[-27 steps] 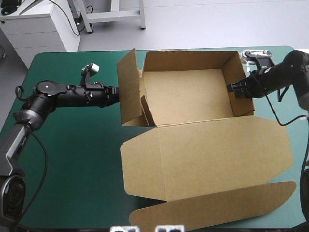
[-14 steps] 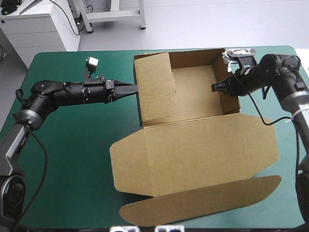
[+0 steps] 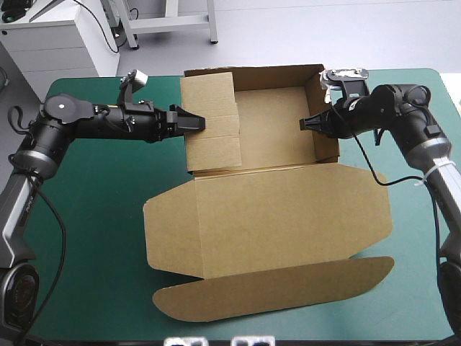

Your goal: Fold the box

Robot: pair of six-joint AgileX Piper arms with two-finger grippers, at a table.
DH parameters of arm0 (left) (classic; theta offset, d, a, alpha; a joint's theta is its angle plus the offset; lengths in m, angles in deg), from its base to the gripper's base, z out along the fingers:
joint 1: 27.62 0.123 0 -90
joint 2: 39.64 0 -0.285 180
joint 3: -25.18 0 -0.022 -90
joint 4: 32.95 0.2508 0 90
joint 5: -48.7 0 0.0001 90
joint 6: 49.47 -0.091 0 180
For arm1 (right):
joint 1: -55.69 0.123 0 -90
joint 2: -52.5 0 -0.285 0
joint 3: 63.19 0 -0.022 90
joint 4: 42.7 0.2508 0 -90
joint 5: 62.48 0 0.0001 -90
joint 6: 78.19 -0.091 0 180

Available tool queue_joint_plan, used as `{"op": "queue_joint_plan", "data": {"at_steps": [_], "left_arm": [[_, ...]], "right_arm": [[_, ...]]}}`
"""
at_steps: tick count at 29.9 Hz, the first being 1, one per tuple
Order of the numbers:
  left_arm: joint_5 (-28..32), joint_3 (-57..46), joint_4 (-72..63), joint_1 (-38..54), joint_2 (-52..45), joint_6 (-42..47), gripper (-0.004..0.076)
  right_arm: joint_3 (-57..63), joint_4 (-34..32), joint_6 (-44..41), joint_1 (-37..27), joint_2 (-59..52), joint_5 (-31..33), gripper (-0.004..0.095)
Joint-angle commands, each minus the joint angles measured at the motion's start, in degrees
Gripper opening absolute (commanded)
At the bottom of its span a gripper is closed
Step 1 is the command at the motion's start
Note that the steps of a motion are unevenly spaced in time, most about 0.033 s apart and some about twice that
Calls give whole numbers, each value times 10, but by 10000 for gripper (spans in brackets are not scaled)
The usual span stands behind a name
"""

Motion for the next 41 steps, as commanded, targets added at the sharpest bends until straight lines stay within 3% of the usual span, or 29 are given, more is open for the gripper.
{"op": "queue_joint_plan", "data": {"at_steps": [1, 5, 10, 24, 26, 32, 38, 41], "left_arm": [[48, 62, 119, -43, -22, 78, 489], [72, 111, 223, -95, -20, 143, 464], [57, 137, 351, -139, -7, 229, 464], [67, 138, 340, -143, 11, 288, 456], [63, 138, 374, -143, 11, 305, 420], [86, 138, 393, -143, 11, 322, 169], [92, 141, 392, -143, 11, 314, 141], [92, 142, 391, -143, 11, 301, 73]], "right_arm": [[-17, 20, -18, 3, -27, -42, -16], [-17, 13, -34, 3, -26, -44, -16], [-17, 13, -38, 3, -26, -45, -16], [-17, 15, -36, 3, -26, -50, -16], [-17, 15, -36, 3, -26, -50, -16], [-18, 15, -36, 3, -26, -57, -16], [-18, 15, -34, 3, -25, -63, -16], [-18, 15, -27, 3, -25, -54, -16]]}}
